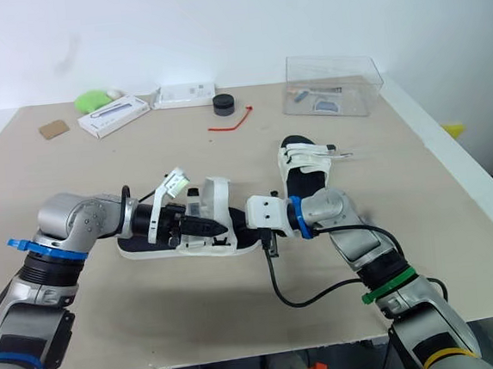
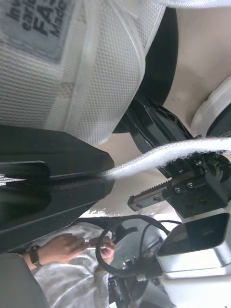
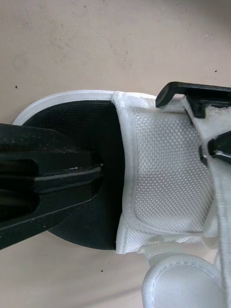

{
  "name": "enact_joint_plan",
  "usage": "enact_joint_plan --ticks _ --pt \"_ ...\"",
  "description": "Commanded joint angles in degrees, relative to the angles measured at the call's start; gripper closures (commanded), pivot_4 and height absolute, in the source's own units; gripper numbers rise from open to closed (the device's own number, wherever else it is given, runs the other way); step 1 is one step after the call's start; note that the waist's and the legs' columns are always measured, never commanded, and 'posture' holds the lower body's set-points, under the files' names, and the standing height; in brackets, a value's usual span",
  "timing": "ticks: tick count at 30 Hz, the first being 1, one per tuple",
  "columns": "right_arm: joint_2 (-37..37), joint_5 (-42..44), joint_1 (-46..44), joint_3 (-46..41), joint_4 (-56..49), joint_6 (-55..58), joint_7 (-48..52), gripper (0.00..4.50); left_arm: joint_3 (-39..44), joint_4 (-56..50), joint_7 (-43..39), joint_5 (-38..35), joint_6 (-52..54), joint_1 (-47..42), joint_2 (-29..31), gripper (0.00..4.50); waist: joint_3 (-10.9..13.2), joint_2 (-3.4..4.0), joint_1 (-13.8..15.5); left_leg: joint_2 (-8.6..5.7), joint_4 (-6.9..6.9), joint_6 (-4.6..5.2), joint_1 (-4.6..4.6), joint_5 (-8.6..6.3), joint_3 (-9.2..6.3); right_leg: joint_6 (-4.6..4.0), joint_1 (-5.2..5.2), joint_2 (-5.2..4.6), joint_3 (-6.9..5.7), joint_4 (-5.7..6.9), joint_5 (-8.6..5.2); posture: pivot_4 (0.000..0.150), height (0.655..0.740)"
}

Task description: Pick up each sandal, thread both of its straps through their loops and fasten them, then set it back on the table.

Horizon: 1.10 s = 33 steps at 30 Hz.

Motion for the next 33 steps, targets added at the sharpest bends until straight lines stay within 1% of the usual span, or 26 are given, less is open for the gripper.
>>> enact_joint_plan --ticks 1,11,17,20,26,29,32,33 --pt "-1.0 -3.7 1.5 2.4 4.1 2.3 0.5 4.5 -0.9 0.8 0.1 2.1 -2.0 0.5 1.3 4.48 0.0 0.0 0.0 0.01 0.0 0.0 0.0 0.0 0.0 -0.01 0.0 0.0 0.0 0.0 0.0 0.15 0.74" --pt "-0.7 -3.7 1.4 2.4 4.6 2.1 0.0 4.5 -3.5 0.6 -1.0 4.6 -6.7 0.5 0.8 4.48 0.0 0.0 0.0 -0.01 0.01 0.0 0.02 0.01 0.01 -0.08 0.03 0.01 0.01 0.0 -0.04 0.15 0.74" --pt "-0.6 -3.7 1.4 2.4 4.7 2.1 -0.2 4.5 -5.2 -3.5 -4.2 4.2 -7.5 1.1 2.0 4.48 0.0 0.0 0.0 -0.01 0.01 0.0 0.02 0.0 0.02 -0.08 0.03 0.01 0.02 0.0 -0.05 0.15 0.74" --pt "-0.6 -3.7 1.6 2.4 4.5 2.1 -0.3 4.5 -6.6 -4.8 -5.4 5.2 -8.8 1.9 3.1 4.48 0.0 0.0 0.0 0.0 0.01 0.0 0.02 0.0 0.02 -0.09 0.02 0.04 0.02 0.0 -0.05 0.15 0.74" --pt "-0.6 -3.8 1.3 2.3 4.9 1.9 -0.3 4.5 -7.0 -4.1 -5.7 7.3 -12.0 2.9 4.1 4.48 0.0 0.01 -0.1 0.03 -0.02 0.01 0.03 0.0 0.01 -0.17 0.02 0.02 0.02 0.0 -0.1 0.15 0.74" --pt "-0.7 -3.8 1.3 2.4 4.9 1.8 -0.2 4.5 -6.4 -4.7 -6.7 6.6 -12.3 3.1 4.8 3.69 0.0 0.01 -0.1 0.04 -0.02 0.01 0.04 0.0 0.02 -0.21 0.02 0.03 0.02 0.0 -0.12 0.15 0.74" --pt "-0.7 -3.8 1.1 2.4 5.1 1.7 -0.1 4.5 -5.6 -5.1 -7.3 6.7 -13.7 2.8 4.8 2.4 0.0 0.01 -0.1 0.03 -0.01 0.01 0.04 0.0 0.01 -0.22 0.02 0.05 0.01 0.0 -0.13 0.15 0.74" --pt "-0.7 -3.9 1.1 2.5 5.2 1.6 -0.1 4.5 -5.4 -5.2 -7.7 6.7 -14.3 2.6 4.9 1.89 0.0 0.01 -0.1 0.03 0.0 0.01 0.04 0.0 0.02 -0.22 0.03 0.05 0.02 0.0 -0.13 0.15 0.74"
